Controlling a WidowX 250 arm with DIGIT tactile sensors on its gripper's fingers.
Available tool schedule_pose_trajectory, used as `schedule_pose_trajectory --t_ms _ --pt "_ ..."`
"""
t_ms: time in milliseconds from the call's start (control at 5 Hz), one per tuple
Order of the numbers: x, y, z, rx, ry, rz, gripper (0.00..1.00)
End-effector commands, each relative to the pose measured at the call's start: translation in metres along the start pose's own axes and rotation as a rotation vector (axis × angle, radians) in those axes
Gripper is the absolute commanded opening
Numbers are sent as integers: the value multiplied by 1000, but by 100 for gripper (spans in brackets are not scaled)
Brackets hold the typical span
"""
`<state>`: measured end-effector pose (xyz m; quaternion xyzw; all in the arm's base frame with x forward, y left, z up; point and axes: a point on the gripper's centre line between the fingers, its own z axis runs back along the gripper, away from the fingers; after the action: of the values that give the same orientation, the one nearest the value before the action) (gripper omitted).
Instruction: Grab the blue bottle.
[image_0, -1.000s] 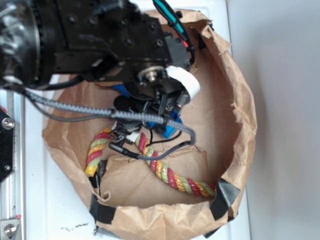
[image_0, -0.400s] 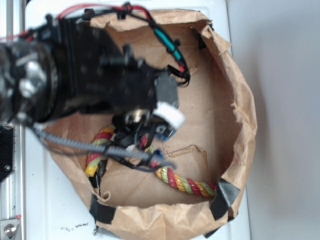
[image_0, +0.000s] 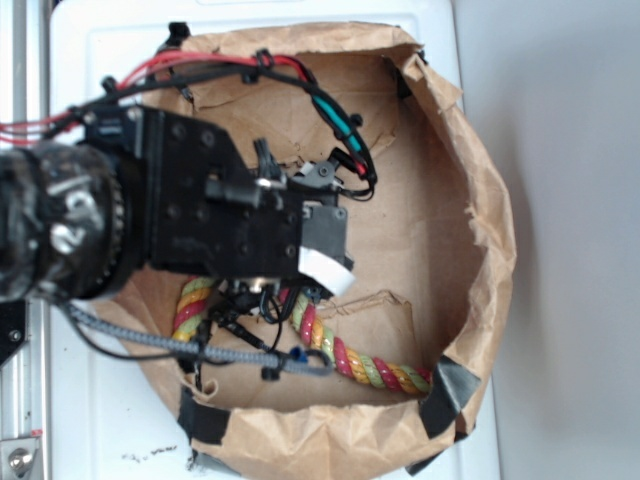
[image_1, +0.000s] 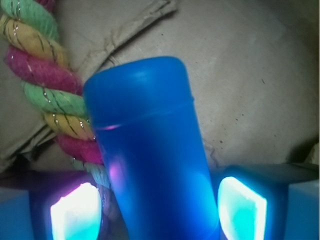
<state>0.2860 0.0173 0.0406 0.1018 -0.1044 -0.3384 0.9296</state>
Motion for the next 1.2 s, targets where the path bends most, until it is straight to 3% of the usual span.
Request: schedule_pose_trajectory --t_ms 0,400,800,1000 --pt "14 1 -3 8 -18 0 0" --pt "21 27 20 -39 -43 92 0" --pt "20 50 98 -113 -78 261 0" --pt "17 52 133 -109 -72 301 0"
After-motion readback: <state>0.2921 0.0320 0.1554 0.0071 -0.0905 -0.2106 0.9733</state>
